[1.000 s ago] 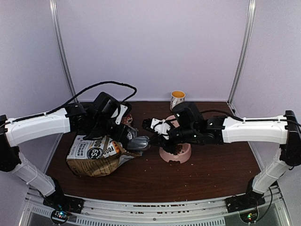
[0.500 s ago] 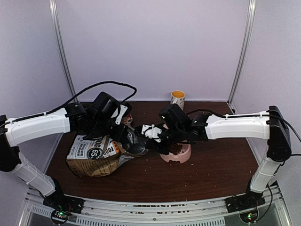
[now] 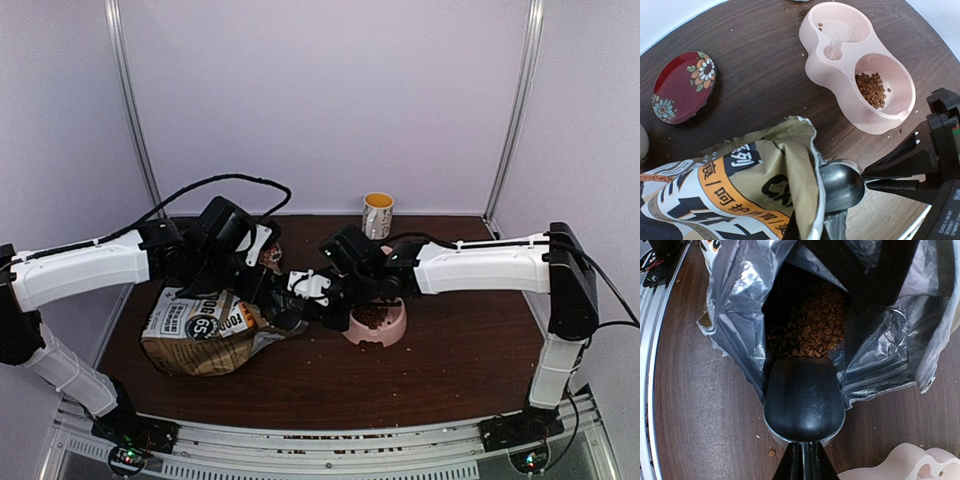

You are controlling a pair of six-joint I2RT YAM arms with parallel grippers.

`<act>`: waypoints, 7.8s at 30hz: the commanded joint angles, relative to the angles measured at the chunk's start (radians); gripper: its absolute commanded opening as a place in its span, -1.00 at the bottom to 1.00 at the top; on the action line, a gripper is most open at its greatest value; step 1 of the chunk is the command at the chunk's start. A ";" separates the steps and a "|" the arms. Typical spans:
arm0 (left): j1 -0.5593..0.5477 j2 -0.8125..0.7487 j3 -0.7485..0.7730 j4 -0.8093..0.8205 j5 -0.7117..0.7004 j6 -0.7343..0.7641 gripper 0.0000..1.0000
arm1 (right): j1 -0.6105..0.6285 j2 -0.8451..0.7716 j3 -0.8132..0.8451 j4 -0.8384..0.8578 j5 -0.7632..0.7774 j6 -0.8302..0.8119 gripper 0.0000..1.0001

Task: Serve the pet food
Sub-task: Insert the spatula into the pet food bag, then collect the pet food from the pet food bag, then place the pet food in the pet food bowl.

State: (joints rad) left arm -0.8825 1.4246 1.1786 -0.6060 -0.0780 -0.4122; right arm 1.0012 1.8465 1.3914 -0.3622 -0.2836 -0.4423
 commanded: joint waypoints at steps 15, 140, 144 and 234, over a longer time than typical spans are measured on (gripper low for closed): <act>-0.009 -0.063 -0.017 0.132 0.078 -0.038 -1.00 | 0.064 0.099 -0.101 0.344 -0.036 0.174 -1.00; -0.006 -0.163 -0.158 0.295 -0.113 -0.135 -1.00 | 0.073 -0.485 -0.894 1.238 0.650 0.298 -1.00; -0.006 -0.170 -0.169 0.297 -0.117 -0.135 -1.00 | 0.070 -0.512 -0.909 1.194 0.663 0.315 -1.00; -0.006 -0.072 -0.112 0.321 -0.113 -0.017 -1.00 | -0.027 -0.917 -0.765 0.111 0.496 0.592 -1.00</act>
State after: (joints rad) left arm -0.8940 1.3540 1.0286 -0.4118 -0.1616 -0.4500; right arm 0.9791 0.9386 0.5850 -0.2241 0.2169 0.1604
